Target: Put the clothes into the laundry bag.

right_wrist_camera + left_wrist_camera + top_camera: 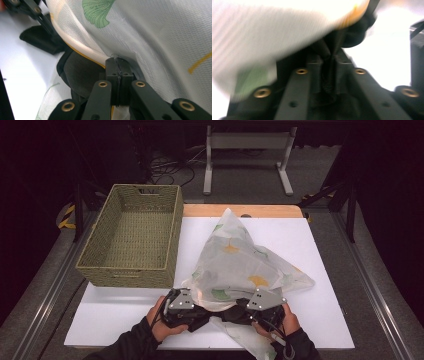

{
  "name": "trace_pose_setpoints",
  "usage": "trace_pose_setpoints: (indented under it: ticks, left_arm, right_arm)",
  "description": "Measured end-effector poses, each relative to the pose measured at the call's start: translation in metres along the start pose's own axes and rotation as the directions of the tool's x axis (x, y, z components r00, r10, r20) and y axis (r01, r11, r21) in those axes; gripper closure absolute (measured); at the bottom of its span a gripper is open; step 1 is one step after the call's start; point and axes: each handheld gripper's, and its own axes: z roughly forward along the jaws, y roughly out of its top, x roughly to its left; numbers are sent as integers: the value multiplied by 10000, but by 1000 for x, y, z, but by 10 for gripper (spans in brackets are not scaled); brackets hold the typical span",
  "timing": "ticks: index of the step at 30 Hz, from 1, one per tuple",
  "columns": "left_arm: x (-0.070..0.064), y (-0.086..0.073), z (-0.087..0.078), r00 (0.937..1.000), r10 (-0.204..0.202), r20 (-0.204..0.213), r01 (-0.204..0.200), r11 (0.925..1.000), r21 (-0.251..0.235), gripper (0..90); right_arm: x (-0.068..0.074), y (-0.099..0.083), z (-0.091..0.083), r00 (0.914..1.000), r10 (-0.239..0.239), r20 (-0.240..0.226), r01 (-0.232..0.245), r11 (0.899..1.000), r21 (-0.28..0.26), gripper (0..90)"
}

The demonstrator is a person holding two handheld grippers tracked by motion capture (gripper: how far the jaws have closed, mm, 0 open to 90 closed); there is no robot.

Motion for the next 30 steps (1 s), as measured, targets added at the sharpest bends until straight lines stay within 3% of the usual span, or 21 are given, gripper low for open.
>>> trace_pose_setpoints:
  ticks: [2,3,6,9,10,11,15,17,20,21,22,24,29,30]
  left_arm:
    - [-2,12,10,9998,124,160,-121,9997,-211,841]
    - [-3,19,18,9995,298,44,-297,9991,-306,843]
    - [-1,27,31,9997,250,66,-246,9983,-537,848]
    - [6,41,55,9995,-66,-313,30,9936,-1126,851]
    - [6,41,55,9995,-66,-313,30,9936,-1126,853]
    - [7,45,61,9981,-6,-615,-64,9935,-1134,853]
    - [17,54,77,9865,-481,-1568,266,9904,-1360,861]
    - [26,57,82,9786,-1003,-1798,733,9858,-1509,862]
    - [35,60,82,9693,-1457,-1983,1097,9772,-1818,857]
    - [36,59,81,9687,-1662,-1846,1304,9728,-1916,853]
    - [37,58,79,9724,-1671,-1628,1344,9717,-1945,842]
    - [36,55,69,9792,-1449,-1424,1184,9766,-1795,773]
    - [28,46,37,9935,-789,-824,697,9917,-1083,333]
    - [26,43,29,9948,-740,-700,668,9928,-993,291]
  right_arm:
    - [0,2,-2,10000,17,-4,-17,9998,-176,895]
    - [1,3,-3,10000,54,-10,-54,9996,-264,895]
    - [2,6,-6,9999,72,-138,-78,9988,-474,896]
    - [5,8,-14,9994,35,-344,-60,9973,-733,896]
    - [5,8,-14,9994,35,-344,-60,9973,-733,896]
    - [6,8,-15,9991,0,-422,-34,9969,-787,895]
    - [7,5,-19,9986,9,-526,-40,9982,-602,896]
    - [7,1,-20,9991,76,-428,-95,9990,-439,896]
    - [5,-6,-24,9994,230,-277,-239,9992,-325,896]
    - [4,-7,-26,9991,329,-263,-338,9988,-347,896]
    - [2,-8,-27,9989,391,-239,-401,9984,-404,895]
    - [1,-10,-29,9987,475,-199,-483,9980,-404,896]
    - [1,-10,-32,9982,594,-6,-593,9968,-539,896]
    - [1,-10,-32,9981,609,-23,-609,9966,-546,895]
